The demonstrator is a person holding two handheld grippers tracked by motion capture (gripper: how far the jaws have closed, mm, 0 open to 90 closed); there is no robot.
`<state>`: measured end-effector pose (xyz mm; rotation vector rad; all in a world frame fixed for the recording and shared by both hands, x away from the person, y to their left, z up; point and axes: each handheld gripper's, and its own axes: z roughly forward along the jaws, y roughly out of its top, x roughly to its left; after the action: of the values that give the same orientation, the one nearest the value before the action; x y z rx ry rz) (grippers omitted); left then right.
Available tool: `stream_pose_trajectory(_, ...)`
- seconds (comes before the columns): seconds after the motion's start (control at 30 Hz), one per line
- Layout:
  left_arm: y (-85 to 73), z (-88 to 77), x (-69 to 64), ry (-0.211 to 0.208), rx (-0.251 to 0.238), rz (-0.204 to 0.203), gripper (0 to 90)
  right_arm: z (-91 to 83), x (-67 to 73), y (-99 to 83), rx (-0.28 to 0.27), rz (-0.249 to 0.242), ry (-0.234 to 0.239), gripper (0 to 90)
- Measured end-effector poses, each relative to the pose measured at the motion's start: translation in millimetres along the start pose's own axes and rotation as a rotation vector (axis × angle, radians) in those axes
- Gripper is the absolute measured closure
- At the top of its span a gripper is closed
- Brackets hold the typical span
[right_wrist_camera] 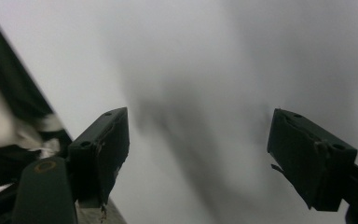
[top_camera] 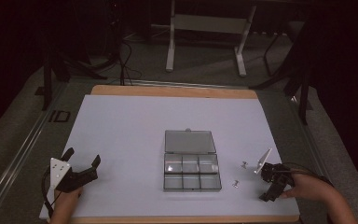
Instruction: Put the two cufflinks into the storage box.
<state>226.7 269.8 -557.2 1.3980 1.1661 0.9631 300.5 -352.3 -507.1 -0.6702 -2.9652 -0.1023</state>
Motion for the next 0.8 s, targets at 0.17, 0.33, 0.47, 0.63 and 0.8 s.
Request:
stream_pose_trajectory(0.17,0.0,0.0,0.0,0.0,0.0,0.0,1.6,1.9,2.0,8.2,-0.003,-0.019,0.016,20.8)
stream_pose_trajectory(0.33,0.0,0.0,-0.1,0.0,0.0,0.001,1.5,2.5,3.5,15.8,-0.004,-0.058,0.014,28.1)
stream_pose_trajectory(0.47,0.0,0.0,0.1,0.0,0.001,-0.001,1.6,0.5,5.0,24.5,-0.019,-0.086,0.008,33.4)
stream_pose_trajectory(0.63,0.1,0.1,0.1,-0.001,0.001,-0.003,1.6,-3.7,6.4,37.1,-0.039,-0.129,-0.001,37.6)
stream_pose_trajectory(0.8,0.0,0.0,0.1,-0.002,0.001,-0.002,1.6,-7.0,6.9,45.6,-0.046,-0.151,-0.01,42.3)
